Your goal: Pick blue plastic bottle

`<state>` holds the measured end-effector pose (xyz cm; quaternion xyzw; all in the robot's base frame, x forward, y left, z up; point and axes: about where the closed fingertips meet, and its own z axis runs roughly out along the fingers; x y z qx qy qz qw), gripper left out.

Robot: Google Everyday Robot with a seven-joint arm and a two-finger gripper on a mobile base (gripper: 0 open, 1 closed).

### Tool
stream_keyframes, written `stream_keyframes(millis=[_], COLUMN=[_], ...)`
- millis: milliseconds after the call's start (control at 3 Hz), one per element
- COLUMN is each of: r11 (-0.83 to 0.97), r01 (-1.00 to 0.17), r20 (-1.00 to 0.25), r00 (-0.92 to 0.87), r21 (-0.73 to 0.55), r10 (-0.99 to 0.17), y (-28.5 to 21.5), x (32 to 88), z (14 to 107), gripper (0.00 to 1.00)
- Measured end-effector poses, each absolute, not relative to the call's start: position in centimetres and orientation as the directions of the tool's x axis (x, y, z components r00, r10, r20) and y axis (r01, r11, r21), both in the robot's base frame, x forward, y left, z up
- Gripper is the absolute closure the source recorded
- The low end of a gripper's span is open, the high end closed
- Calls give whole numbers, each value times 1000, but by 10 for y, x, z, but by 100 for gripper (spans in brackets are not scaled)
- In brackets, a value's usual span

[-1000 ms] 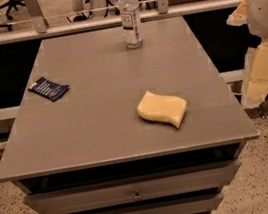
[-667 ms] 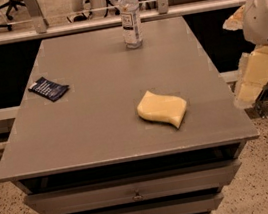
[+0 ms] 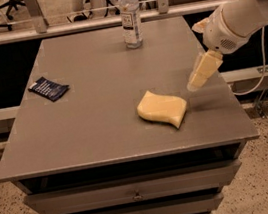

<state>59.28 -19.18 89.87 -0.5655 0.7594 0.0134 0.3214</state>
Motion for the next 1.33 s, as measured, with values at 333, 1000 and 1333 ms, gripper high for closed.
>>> stream_keyframes(millis=[333, 1000, 1333], r11=[428, 560, 623], r01=[-828, -771, -747], r20=[-612, -780, -847], r00=[-134, -137, -158], r21=[-363, -303, -234], r10=[-779, -610, -507], y=[-175, -143, -124], x=[658, 742, 780], z=[894, 923, 940], gripper=[0, 0, 0])
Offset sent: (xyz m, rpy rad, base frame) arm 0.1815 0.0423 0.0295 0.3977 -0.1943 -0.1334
